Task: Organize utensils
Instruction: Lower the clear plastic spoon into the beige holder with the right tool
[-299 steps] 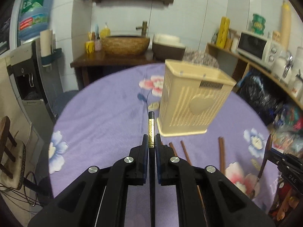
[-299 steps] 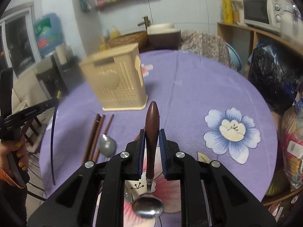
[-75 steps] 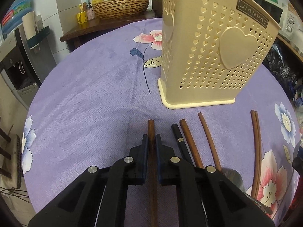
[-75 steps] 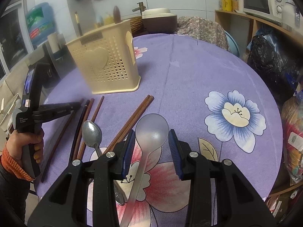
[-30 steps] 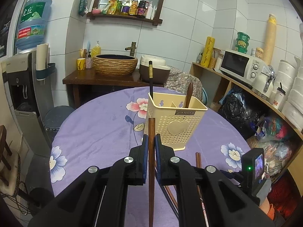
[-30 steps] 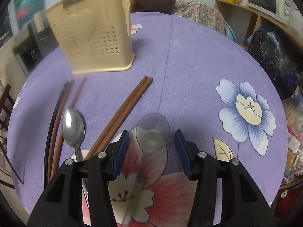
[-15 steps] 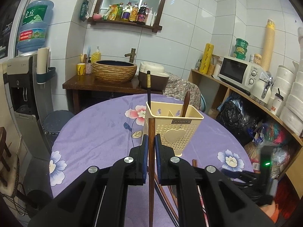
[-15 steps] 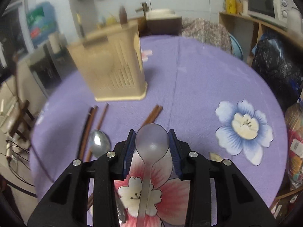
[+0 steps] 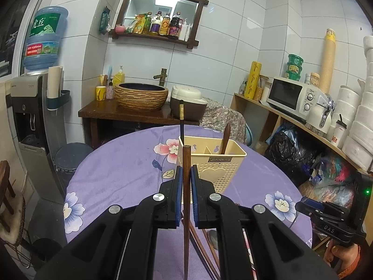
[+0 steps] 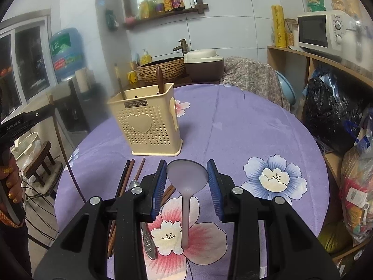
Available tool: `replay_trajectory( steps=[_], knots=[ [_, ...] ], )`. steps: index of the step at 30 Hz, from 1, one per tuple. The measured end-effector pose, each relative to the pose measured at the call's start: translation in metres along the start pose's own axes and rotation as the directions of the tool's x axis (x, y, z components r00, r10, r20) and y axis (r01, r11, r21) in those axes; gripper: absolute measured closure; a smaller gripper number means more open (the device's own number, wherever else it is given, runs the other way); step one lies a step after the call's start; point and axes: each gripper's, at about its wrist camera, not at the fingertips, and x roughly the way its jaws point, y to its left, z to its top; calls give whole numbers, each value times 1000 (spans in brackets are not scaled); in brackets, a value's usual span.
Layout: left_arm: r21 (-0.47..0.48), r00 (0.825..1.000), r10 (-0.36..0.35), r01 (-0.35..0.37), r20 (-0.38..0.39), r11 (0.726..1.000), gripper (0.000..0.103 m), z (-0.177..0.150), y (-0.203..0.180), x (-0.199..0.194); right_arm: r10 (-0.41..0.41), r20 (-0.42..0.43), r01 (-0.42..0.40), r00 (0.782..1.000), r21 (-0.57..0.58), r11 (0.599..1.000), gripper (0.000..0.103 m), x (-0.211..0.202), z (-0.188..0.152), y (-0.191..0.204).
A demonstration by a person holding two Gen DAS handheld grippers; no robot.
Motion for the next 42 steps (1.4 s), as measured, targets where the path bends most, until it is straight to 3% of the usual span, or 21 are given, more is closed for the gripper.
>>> replay_trajectory(
  steps=[5, 10, 13, 18, 22, 26, 31, 38, 42],
  knots=[
    [3, 1000, -12, 12, 5, 1000, 95, 6, 0, -3, 20, 19, -20, 1000, -10, 1000, 67, -2, 7, 8],
    [50, 998, -33, 30, 53, 998, 95, 40, -9, -10, 78, 68, -76, 995, -33, 997, 67, -1, 45, 22],
    [39, 994, -72, 69, 79, 997, 95, 79, -12, -11, 106, 128, -99, 986, -60, 993, 67, -5, 89, 37],
    [41, 981, -77, 71, 178, 997, 95, 153, -23, -9, 134, 250, -116, 959, -85, 990, 67, -13, 175, 62],
    [21, 979, -60, 57, 195, 998, 95, 177, -32, 18, 115, 301, -96, 946, -80, 992, 67, 9, 217, 78],
    [40, 988, -3, -3, 156, 999, 95, 162, -34, 62, 47, 284, -13, 958, -118, 993, 67, 51, 212, 88],
    [14, 998, 4, -5, 65, 1000, 95, 120, -18, 94, 14, 188, 9, 982, -120, 993, 67, 100, 171, 84],
    [1, 1000, 1, -1, -12, 1000, 95, 75, -3, 113, -14, 117, 29, 993, -126, 992, 67, 128, 130, 76],
    [11, 999, 19, -19, -27, 1000, 95, 64, -1, 118, -34, 102, 48, 994, -130, 990, 67, 134, 119, 74]
  ],
)
